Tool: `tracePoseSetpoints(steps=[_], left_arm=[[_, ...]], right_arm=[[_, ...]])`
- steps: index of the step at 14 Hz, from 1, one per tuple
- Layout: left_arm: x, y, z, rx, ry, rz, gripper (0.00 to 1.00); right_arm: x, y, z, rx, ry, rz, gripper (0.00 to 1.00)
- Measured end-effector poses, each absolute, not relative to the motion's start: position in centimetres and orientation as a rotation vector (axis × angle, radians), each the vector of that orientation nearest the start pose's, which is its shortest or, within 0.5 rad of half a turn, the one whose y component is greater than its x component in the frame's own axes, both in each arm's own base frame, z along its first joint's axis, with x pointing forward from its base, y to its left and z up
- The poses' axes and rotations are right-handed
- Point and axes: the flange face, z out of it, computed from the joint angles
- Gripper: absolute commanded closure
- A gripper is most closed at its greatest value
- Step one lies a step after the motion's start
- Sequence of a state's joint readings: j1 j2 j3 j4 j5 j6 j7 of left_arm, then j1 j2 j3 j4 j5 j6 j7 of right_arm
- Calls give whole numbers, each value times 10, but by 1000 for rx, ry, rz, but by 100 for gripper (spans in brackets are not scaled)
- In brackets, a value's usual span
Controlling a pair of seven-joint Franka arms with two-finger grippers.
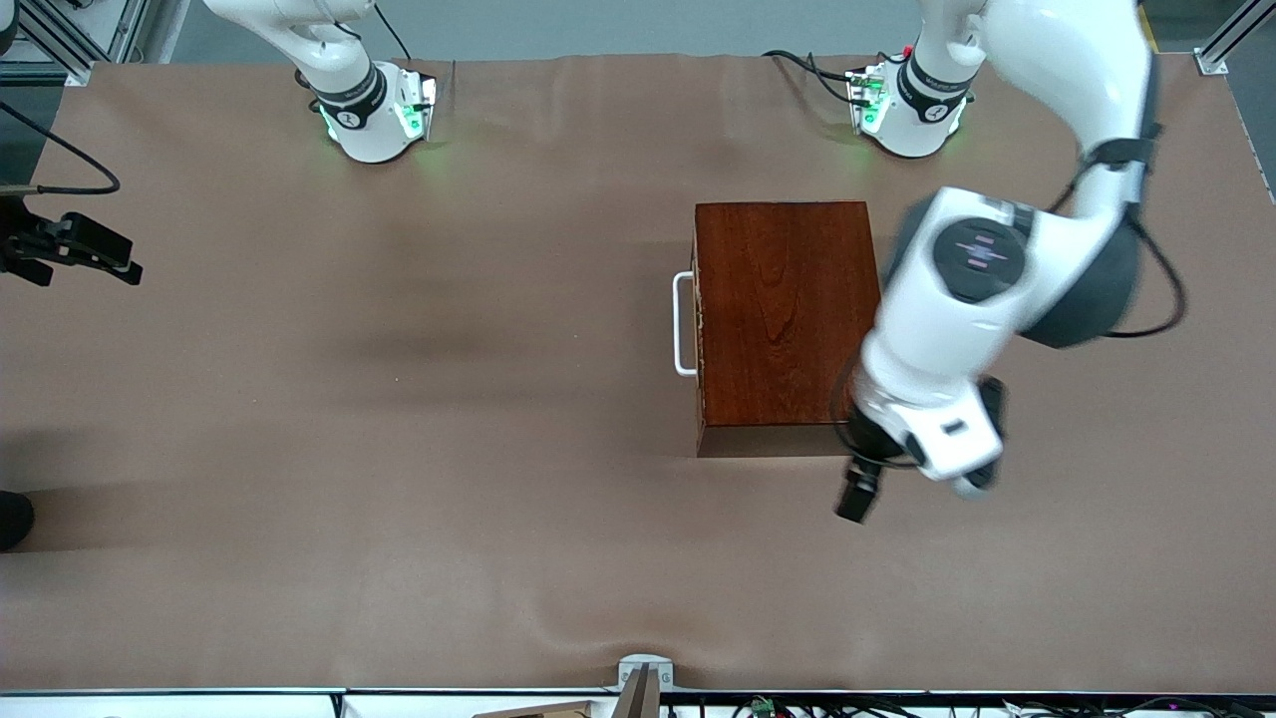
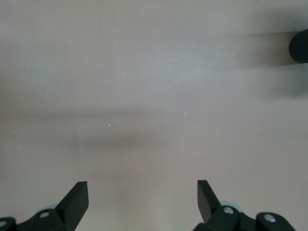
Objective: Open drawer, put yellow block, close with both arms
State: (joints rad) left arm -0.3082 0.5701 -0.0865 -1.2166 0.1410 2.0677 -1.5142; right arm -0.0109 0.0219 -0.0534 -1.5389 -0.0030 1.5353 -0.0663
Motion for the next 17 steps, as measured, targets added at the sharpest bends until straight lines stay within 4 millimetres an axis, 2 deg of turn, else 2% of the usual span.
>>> tracePoseSetpoints(steps=[3, 5, 7, 12, 17], left_arm=[[721, -199, 475, -2965, -1453, -377, 0], [729, -164, 474, -3033, -1278, -385, 0], [733, -146, 472, -3074, -1133, -391, 0], [730, -125, 466, -3140, -710, -333, 0], [721, -81, 462, -3157, -156, -171, 0]], right_arm=[[557, -36, 624, -3144, -2, 41, 0], [557, -36, 624, -3144, -2, 41, 0], [557, -36, 624, -3144, -2, 41, 0], [557, -36, 624, -3144, -1, 41, 0], [557, -36, 624, -3144, -1, 41, 0]])
